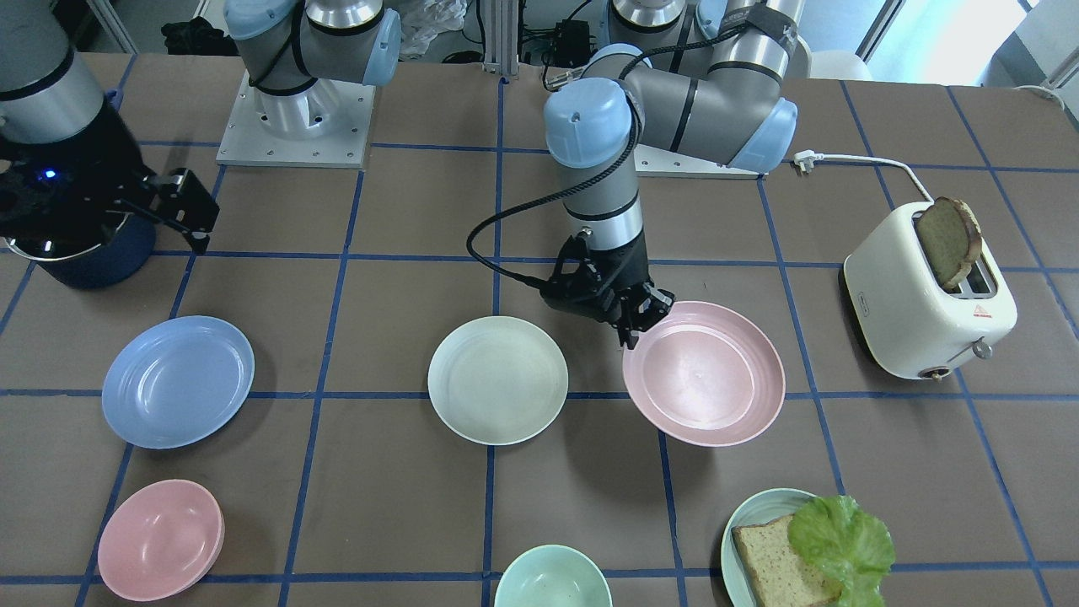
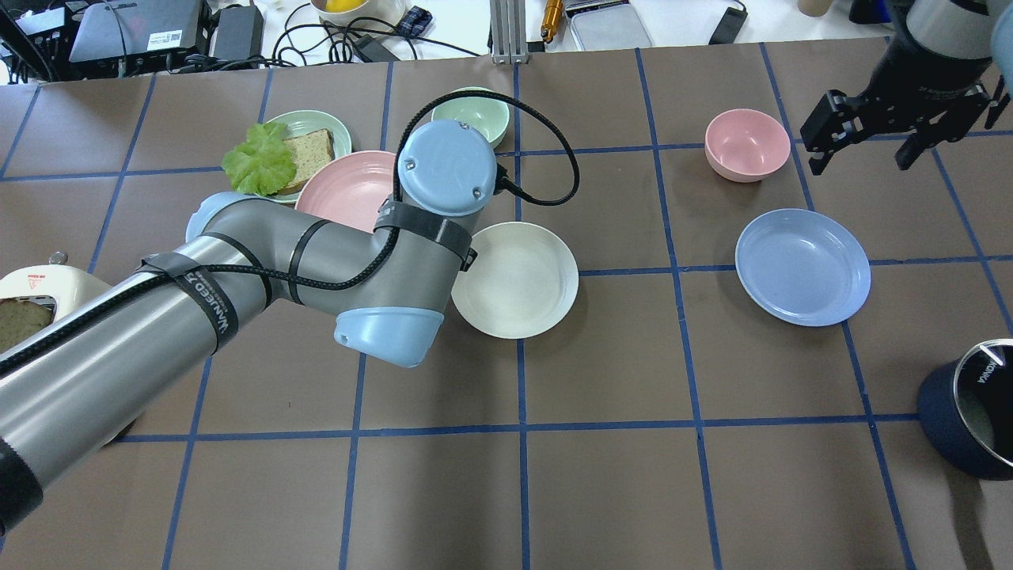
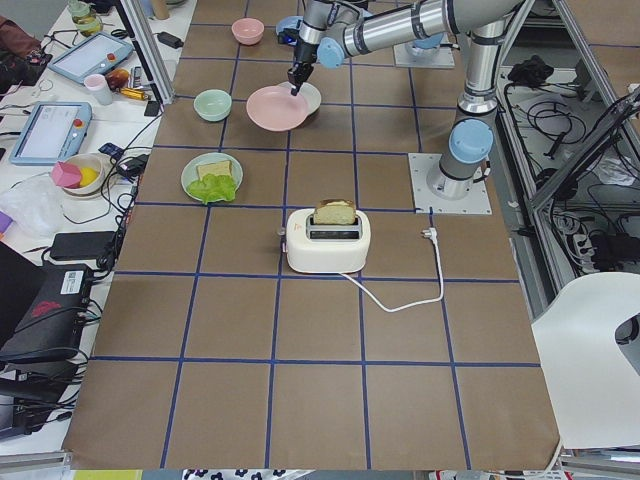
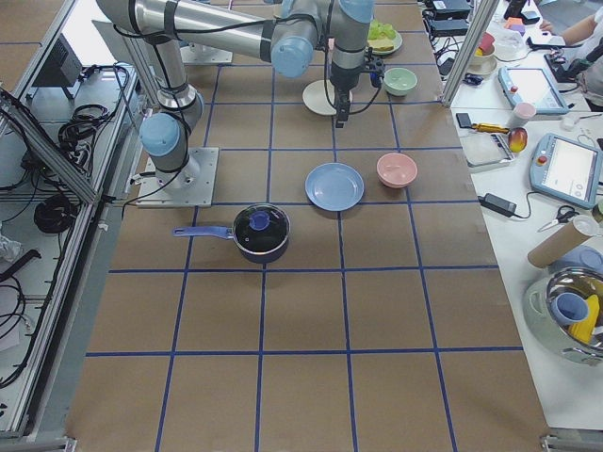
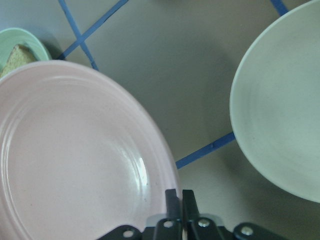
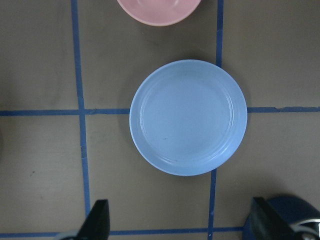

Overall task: Stack three plates with pink and blue
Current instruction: 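Lift the pink plate with the left gripper and carry it over the cream plate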

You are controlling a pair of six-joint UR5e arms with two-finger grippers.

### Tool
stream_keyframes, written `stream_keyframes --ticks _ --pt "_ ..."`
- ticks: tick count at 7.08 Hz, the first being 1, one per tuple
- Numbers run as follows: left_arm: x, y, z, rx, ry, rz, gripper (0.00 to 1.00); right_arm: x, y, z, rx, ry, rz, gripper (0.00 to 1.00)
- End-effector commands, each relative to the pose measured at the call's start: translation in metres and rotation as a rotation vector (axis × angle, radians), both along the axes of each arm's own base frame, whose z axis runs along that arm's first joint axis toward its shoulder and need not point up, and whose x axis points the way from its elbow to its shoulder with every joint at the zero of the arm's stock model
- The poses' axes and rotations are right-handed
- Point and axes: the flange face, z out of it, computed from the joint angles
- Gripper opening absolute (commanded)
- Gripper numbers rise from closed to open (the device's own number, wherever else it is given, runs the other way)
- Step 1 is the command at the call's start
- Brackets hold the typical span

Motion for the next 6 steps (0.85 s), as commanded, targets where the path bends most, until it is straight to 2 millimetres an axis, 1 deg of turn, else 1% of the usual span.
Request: stream_keyframes --ticks 1,2,3,4,5,6 --pt "-0.029 0.012 -0.006 0.045 0.116 -0.057 0.0 -0.058 -0.033 -0.067 0.009 -0.01 0.118 1.0" --pt "-0.045 0.014 -0.006 0.087 0.218 -0.085 0.0 -0.075 -0.046 -0.087 -0.009 -0.004 0.166 1.0" --pt "-0.063 0.015 -0.006 0.103 0.26 -0.116 0.0 -0.094 -0.048 -0.107 0.02 -0.021 0.145 1.0" --pt "-0.078 0.017 -0.014 0.114 0.255 -0.139 0.0 -0.11 -0.049 -0.131 0.052 -0.054 0.141 1.0" --pt "-0.095 0.021 -0.02 0.122 0.248 -0.167 0.0 -0.112 -0.048 -0.149 0.08 -0.068 0.142 1.0" --pt "-0.105 0.024 -0.037 0.146 0.236 -0.182 0.0 -0.11 -0.044 -0.159 0.072 -0.064 0.139 1.0"
